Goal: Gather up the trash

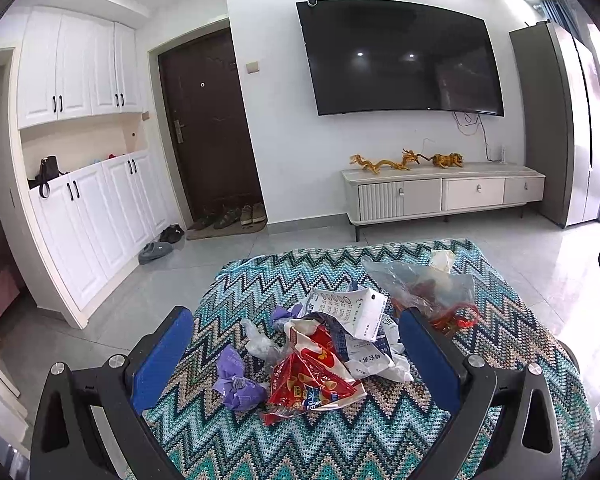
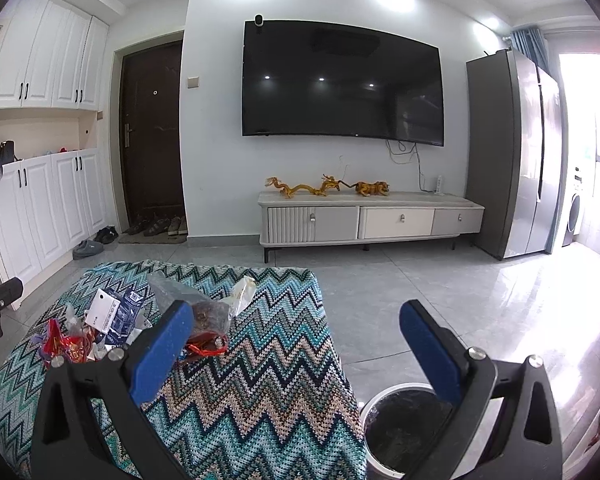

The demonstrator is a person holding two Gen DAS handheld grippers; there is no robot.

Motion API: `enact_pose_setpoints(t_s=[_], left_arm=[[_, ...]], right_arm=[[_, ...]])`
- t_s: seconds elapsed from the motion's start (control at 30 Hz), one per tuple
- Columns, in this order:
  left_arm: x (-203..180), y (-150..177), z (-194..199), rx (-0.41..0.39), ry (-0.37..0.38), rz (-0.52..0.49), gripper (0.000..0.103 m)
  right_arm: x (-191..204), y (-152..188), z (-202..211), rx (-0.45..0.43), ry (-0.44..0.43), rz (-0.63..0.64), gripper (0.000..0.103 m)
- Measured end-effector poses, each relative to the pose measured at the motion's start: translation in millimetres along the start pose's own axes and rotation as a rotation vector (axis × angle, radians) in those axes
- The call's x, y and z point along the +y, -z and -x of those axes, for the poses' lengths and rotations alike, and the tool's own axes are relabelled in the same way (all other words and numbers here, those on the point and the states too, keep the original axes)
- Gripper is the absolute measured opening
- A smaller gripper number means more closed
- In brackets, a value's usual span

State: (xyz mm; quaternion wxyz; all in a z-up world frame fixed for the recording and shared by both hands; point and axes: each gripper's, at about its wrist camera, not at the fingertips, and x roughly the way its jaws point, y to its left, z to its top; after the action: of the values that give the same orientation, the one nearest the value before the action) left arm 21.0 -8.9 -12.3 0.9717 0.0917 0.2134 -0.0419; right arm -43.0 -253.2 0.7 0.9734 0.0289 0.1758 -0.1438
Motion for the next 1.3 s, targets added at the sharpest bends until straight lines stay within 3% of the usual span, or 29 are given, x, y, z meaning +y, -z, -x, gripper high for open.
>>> enact_pose_setpoints(t_s=[0.33,0.6,1.3], left_arm=[[4.8,-1.1,-0.5,0.014,0.004,0.009,0.103],[14.4,-0.9,-3.6,0.0,-0.03,0.04,0.103],[24.1,6.9,-17.0,0.061,-0.011,0.053,0.103]], right_arm=[[-5.5,-0.6,4.4,-0.022,-0.014,-0.032,0.103],[-5.3,0.6,0.8,0.005,-0.021,-0.033,0.103],[8.6,2.9,-5.7,0.045,-0.036,0.004,0.103]])
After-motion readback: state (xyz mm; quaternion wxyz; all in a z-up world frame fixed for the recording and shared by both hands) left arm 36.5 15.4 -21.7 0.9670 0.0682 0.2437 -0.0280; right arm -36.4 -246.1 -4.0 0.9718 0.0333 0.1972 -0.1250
